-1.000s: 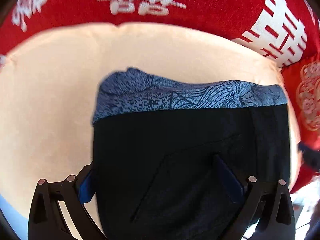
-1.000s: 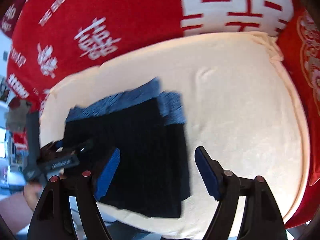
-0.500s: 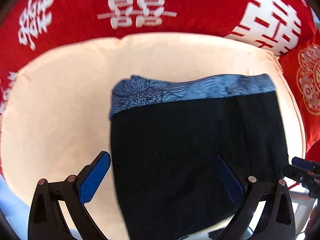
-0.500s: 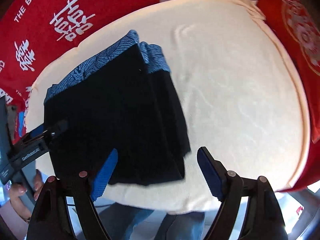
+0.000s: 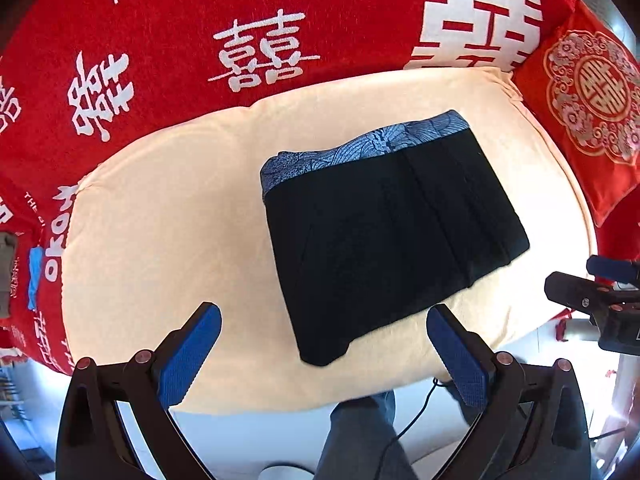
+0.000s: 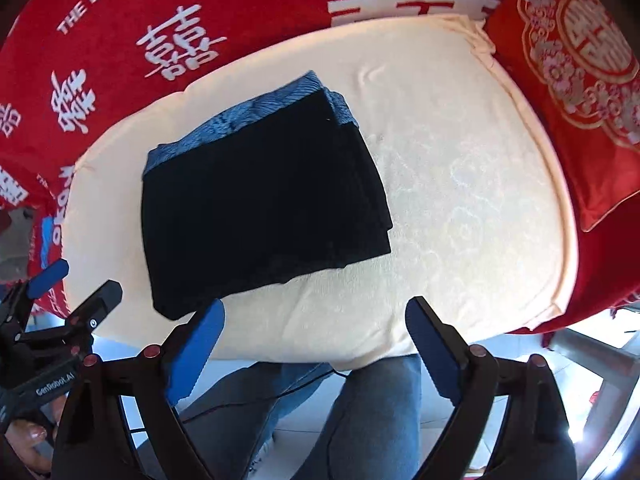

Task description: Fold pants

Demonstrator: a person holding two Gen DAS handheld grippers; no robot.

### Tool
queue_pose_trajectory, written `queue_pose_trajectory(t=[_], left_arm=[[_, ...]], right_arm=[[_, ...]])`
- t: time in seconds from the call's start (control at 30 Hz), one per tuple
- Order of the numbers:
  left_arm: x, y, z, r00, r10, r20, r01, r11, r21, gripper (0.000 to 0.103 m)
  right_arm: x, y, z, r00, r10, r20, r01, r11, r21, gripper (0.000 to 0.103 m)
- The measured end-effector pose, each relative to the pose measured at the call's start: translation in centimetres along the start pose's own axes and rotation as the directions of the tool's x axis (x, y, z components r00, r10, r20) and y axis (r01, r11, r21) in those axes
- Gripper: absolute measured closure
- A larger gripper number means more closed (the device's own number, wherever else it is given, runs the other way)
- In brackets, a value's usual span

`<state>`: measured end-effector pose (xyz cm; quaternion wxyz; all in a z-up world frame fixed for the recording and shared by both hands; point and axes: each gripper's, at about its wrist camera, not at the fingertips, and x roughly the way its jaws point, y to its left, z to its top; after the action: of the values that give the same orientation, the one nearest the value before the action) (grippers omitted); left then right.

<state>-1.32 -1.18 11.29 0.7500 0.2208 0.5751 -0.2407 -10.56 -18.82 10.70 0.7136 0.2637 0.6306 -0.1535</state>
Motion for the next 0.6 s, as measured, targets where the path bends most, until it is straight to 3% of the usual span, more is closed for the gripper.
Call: queue_pose_trajectory(t=[0.13,0.23,0.37,0.6], left_arm=[[-1.4,-0.1,-0.7,0.999,0.046,0.016,-0.046,0.999,0.029,0.000],[-2.1,0.5,-1.1,0.999,0.051,-0.001,-0.051,0.999,0.000,0.000],[-2.7,0.7,-1.4,0.994,0.110,-0.009,-0.110,0.993,-0.048,0.000],[-3.2,-1.8,-1.6,0.992,0.114,-0.062,-0.120,0.989,-0.090,0.000]], right_arm=[[-1.2,1.1,-0.4,0.999,-0.022,-0.023,0.022,0.999,-0.036,0.009],[-2.2,1.4,-0.4,0.999,-0.031,-0.024,0.030,0.997,-0.067,0.009],[-3.3,1.5,0.4,0.999,-0.031,-0.032,0.027,0.992,-0.125,0.009],[-5.1,0.2,0.6,0.998,-0.053,-0.024,0.047,0.980,-0.194,0.009]])
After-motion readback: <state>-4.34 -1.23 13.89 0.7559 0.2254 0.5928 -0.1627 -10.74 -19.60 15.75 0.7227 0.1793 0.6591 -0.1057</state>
